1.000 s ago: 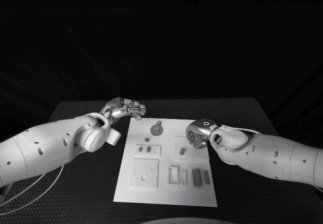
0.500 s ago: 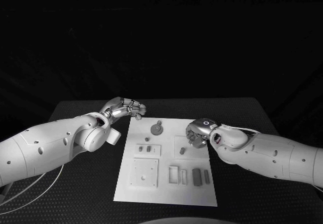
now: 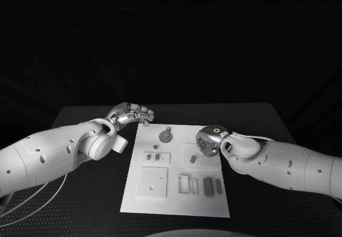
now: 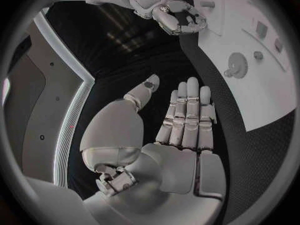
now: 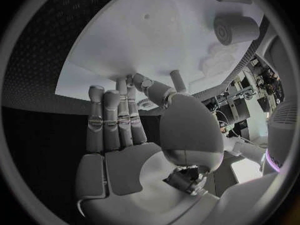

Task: Assemble the parts on the task board

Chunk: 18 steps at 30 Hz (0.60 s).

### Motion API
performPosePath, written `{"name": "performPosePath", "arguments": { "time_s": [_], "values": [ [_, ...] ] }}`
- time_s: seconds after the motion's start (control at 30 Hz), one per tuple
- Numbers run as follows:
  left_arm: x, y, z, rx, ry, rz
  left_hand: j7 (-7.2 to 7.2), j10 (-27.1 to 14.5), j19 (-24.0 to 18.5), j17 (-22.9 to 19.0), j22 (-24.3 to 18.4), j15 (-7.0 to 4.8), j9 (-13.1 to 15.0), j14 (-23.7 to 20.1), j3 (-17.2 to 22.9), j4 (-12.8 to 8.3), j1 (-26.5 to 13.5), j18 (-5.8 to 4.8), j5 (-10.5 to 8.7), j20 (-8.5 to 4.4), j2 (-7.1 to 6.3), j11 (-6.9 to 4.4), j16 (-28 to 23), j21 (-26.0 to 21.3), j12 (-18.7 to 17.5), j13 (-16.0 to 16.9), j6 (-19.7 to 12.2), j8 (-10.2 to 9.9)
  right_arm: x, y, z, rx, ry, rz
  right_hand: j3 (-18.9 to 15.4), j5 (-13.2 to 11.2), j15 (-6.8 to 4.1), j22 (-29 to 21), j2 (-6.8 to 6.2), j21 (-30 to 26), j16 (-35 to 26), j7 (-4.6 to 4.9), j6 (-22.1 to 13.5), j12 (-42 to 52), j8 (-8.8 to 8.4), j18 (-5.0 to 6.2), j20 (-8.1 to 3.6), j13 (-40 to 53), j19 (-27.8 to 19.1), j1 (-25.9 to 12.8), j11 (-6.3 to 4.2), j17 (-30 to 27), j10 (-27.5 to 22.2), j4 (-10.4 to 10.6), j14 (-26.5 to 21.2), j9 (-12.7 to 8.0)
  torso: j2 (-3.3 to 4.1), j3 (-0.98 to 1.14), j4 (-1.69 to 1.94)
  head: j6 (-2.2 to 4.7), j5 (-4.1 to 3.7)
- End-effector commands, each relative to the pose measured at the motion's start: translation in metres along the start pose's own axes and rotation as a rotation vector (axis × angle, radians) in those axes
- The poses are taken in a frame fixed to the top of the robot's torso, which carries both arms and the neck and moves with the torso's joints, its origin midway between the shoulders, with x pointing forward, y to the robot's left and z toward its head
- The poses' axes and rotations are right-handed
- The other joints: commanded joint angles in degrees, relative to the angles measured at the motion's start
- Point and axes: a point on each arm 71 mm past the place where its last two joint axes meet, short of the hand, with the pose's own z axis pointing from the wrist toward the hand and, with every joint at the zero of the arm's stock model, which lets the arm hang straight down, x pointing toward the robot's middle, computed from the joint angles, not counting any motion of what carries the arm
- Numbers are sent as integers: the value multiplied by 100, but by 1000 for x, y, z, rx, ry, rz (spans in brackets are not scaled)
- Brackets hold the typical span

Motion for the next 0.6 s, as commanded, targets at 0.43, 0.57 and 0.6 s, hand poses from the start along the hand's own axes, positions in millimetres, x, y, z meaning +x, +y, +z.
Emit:
{"name": "performPosePath", "arguments": {
  "time_s": [0.43, 0.57, 0.6],
  "values": [
    [1, -1, 0, 5, 7, -9, -9, 6, 35, 18, 10, -3, -9, 30, 3, 24, -12, 79, -22, 11, 28, 28, -33, -31, -39, 12, -40, -30, 0, 0, -3, 0, -34, -22, 96, 15, -67, 129, -28, 88, 37, -19, 67, 34, 29, 261, -27, 43, 53, 57, -23, 31, 79, 60, 21, 30, -2, 0, 2, -3, -5],
    [1, -1, 1, 5, 6, -9, -8, 5, 36, 23, 11, -3, -10, 31, 4, 26, -11, 79, -21, 11, 29, 29, -36, -32, -41, 12, -43, -30, -2, -1, -5, 2, -38, -10, 105, 14, -70, 128, -38, 100, 40, -21, 74, 34, 31, 261, -30, 50, 56, 50, -26, 36, 87, 77, 27, 36, -6, 0, 2, -5, -4],
    [1, -1, 1, 5, 6, -8, -8, 5, 36, 24, 11, -3, -10, 31, 3, 27, -12, 79, -21, 12, 29, 29, -37, -33, -42, 12, -44, -30, -2, -1, -6, 3, -39, -7, 107, 14, -71, 128, -41, 103, 41, -22, 75, 34, 31, 261, -30, 52, 57, 48, -26, 37, 89, 80, 28, 37, -5, -2, 2, -2, -5]
  ]
}}
